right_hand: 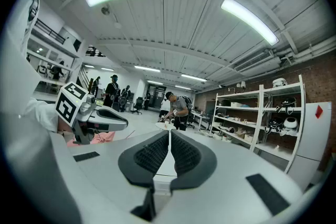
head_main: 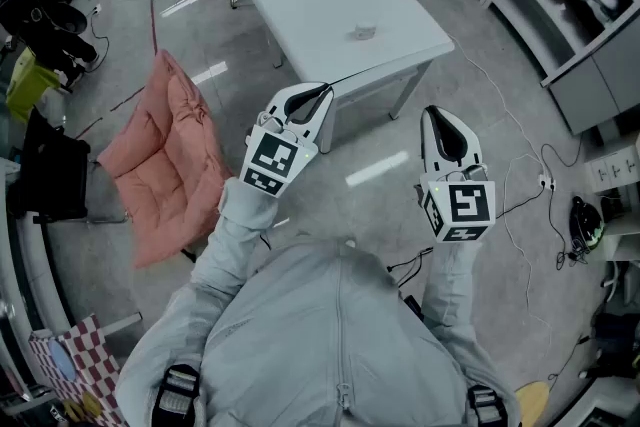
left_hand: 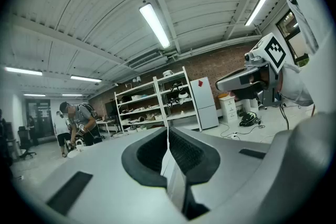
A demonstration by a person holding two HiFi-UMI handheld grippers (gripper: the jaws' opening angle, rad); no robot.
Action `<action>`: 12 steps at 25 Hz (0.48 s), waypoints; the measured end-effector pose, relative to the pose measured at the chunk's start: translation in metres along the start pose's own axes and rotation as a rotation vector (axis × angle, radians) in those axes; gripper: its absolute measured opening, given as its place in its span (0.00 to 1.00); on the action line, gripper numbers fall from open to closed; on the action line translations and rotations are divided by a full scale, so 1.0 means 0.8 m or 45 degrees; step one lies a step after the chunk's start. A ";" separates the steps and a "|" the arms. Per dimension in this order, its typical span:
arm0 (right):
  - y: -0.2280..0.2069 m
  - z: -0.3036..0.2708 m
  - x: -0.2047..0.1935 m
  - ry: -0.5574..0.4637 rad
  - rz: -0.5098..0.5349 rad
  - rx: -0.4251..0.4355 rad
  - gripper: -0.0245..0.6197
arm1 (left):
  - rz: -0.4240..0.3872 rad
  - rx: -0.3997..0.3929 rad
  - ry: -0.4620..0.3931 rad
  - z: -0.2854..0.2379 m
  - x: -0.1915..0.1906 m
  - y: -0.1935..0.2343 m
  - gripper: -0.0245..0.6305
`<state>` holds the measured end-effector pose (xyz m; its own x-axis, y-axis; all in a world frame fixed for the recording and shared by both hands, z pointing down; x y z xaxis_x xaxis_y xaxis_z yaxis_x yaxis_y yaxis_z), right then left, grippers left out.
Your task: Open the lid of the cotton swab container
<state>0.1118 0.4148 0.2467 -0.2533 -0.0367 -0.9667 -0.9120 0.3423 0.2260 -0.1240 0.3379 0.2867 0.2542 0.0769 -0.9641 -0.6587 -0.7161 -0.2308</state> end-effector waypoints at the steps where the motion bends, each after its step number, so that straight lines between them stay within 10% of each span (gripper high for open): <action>1: -0.001 -0.001 -0.001 0.001 0.000 0.000 0.10 | 0.001 -0.001 0.000 -0.001 0.000 -0.001 0.08; 12: -0.028 0.002 -0.027 0.033 -0.044 0.022 0.10 | 0.022 -0.041 0.033 -0.020 -0.002 -0.027 0.08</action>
<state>0.1384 0.4091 0.2620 -0.2303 -0.0732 -0.9704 -0.9148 0.3562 0.1903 -0.0991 0.3419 0.2951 0.2613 0.0467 -0.9641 -0.6403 -0.7391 -0.2093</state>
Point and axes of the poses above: the fingertips, and each gripper's own axes: z backward along the fingers, y to its left, x out of its top, the point moved 9 cm from there along z, backward along the fingers, and after that the axes turned 2 degrees about z, right-handed, at the moved point
